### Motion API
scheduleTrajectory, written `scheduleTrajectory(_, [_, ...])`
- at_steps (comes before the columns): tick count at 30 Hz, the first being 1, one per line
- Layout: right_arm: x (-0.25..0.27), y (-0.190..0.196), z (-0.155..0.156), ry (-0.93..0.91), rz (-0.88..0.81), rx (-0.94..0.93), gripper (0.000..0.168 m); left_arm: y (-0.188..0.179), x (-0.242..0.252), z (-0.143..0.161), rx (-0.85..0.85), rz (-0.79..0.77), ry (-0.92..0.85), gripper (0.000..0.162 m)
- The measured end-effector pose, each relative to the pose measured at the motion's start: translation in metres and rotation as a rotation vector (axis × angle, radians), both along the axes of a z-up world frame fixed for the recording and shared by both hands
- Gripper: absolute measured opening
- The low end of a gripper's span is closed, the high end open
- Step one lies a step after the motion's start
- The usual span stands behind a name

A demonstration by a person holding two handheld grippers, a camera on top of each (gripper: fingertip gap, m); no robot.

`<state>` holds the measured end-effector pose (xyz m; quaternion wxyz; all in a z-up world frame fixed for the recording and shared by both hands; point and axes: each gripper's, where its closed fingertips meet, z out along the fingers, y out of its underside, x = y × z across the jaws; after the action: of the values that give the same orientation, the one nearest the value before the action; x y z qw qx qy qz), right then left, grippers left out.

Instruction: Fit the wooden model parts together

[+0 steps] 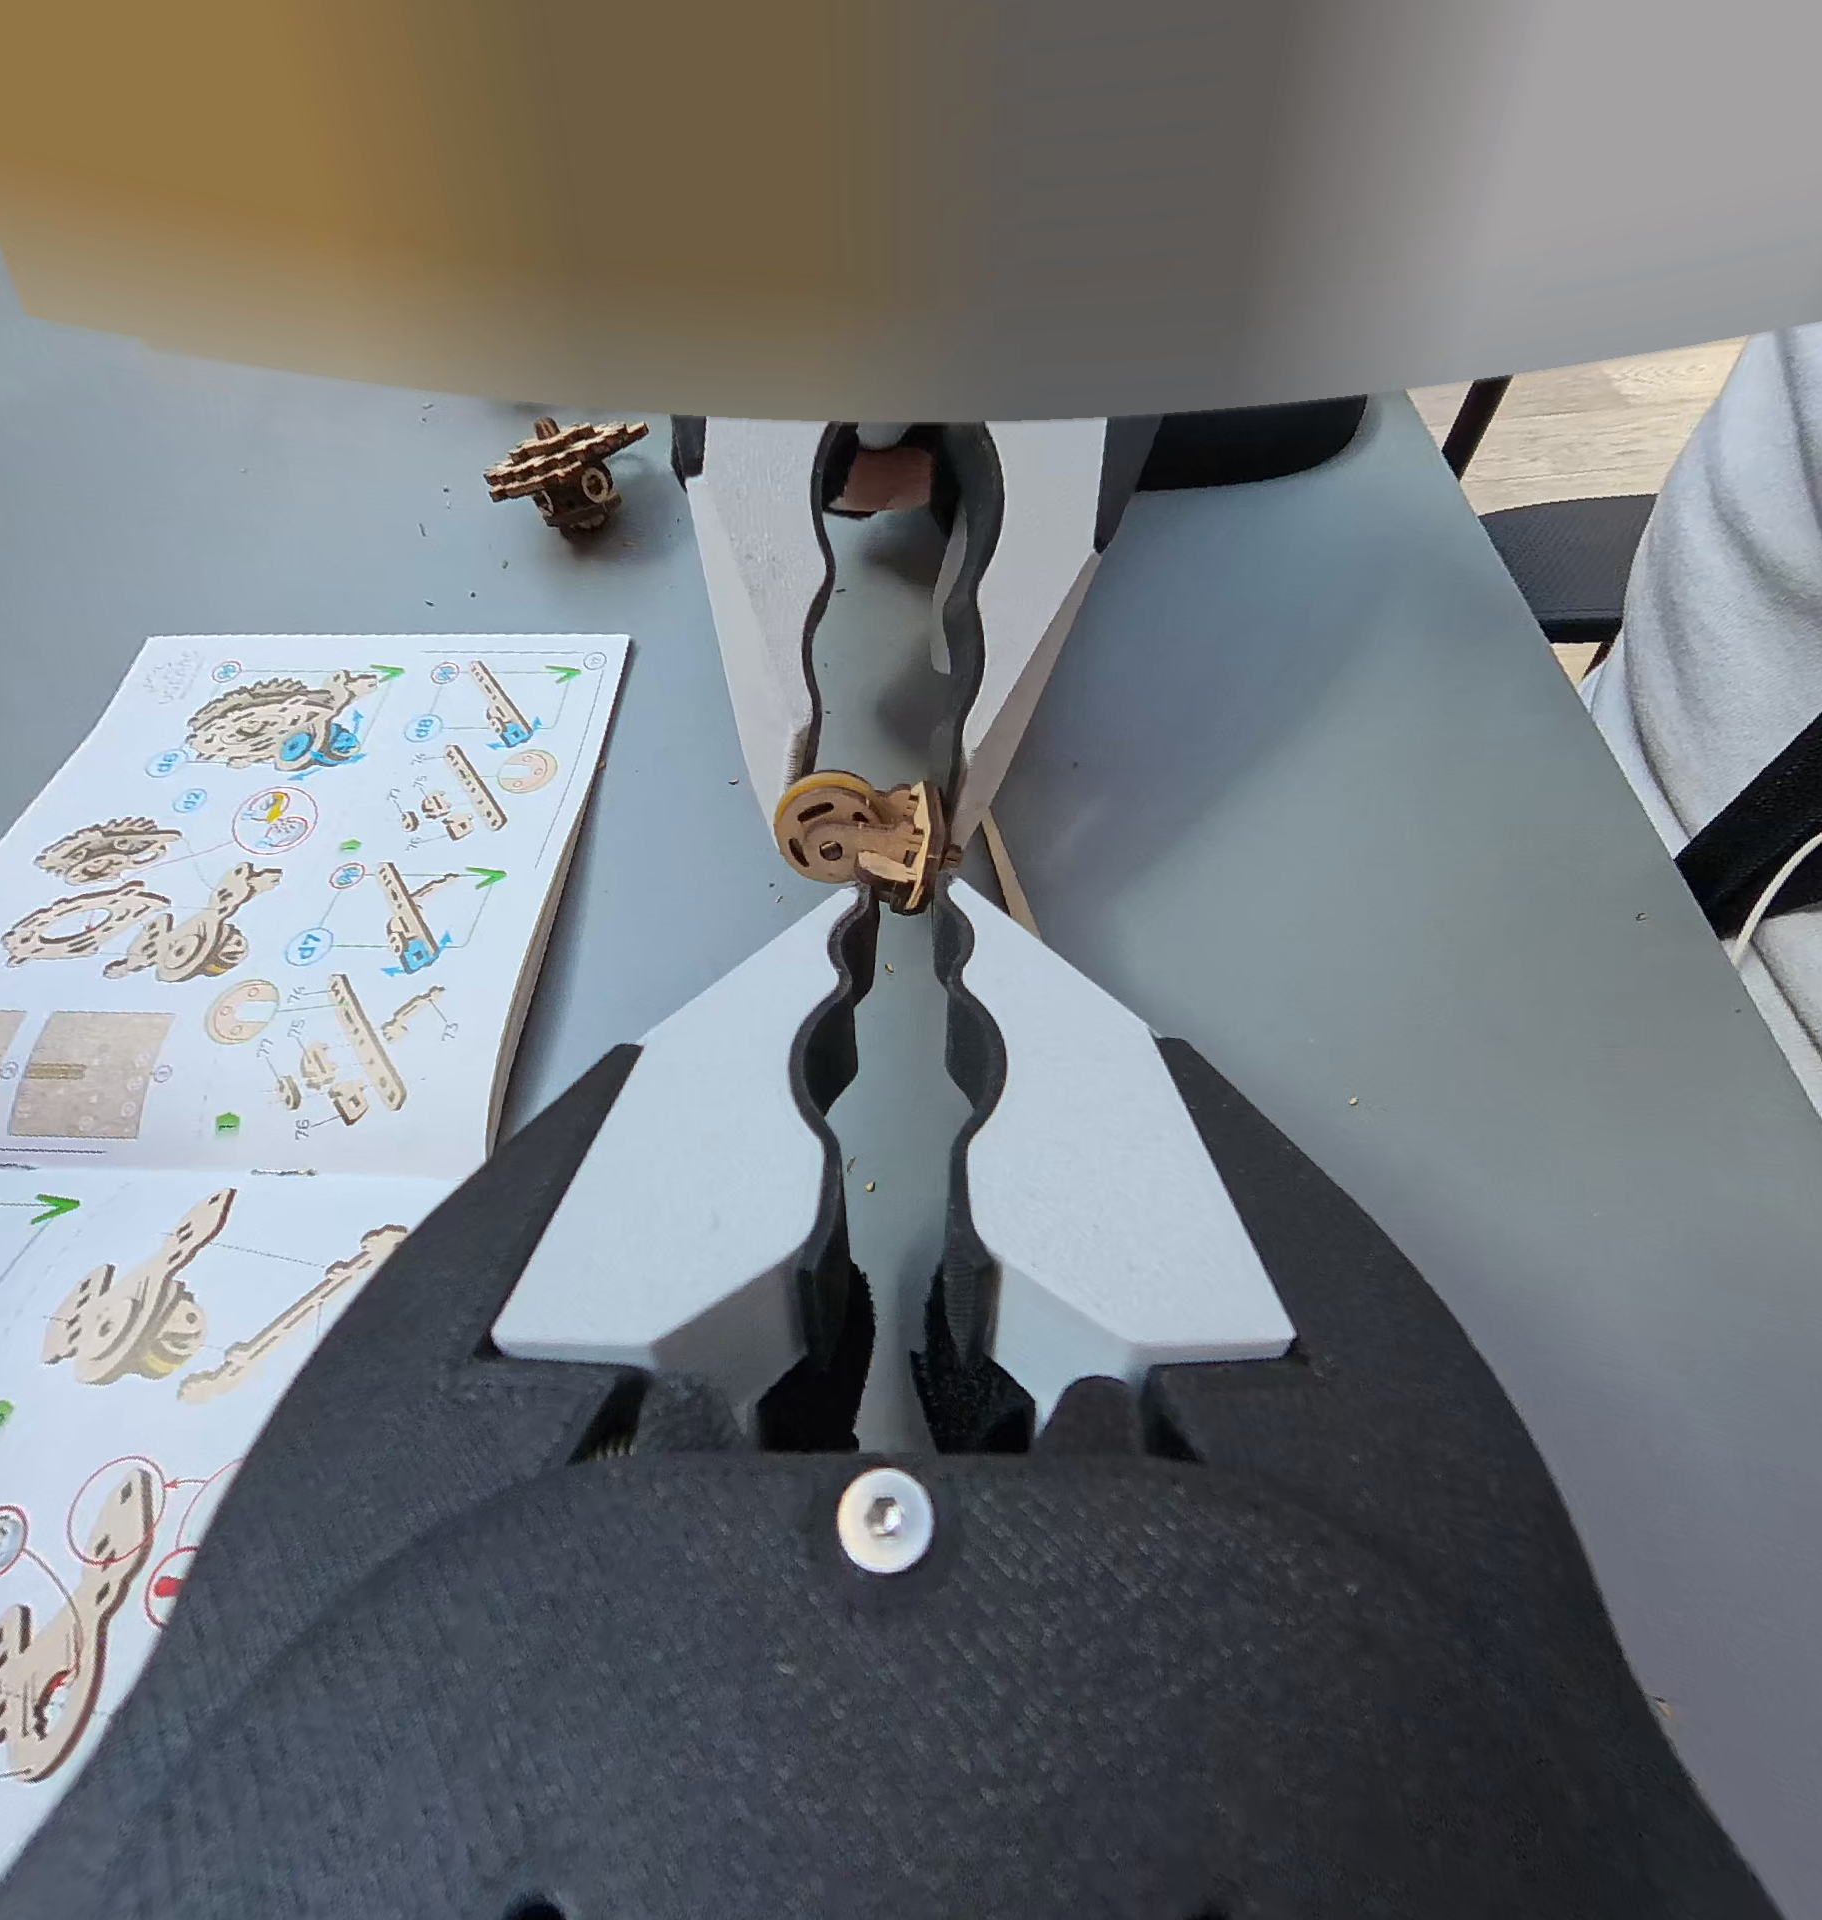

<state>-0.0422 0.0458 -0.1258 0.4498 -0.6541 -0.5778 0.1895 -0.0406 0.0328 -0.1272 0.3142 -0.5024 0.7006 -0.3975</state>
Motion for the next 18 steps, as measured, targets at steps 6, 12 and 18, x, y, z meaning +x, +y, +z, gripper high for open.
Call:
scheduleTrajectory(6, [0.0, 0.0, -0.004, 0.015, -0.011, -0.072, 0.023, 0.004, 0.001, -0.004, 0.003, 0.031, 0.025, 0.018])
scheduleTrajectory(12, [0.003, 0.003, -0.007, 0.012, -0.04, -0.109, 0.023, 0.008, 0.003, 0.013, -0.009, 0.059, -0.068, 0.029])
scheduleTrajectory(18, [-0.001, -0.002, -0.013, -0.036, -0.013, -0.086, 0.023, 0.004, 0.004, 0.007, 0.049, 0.031, -0.052, 0.023])
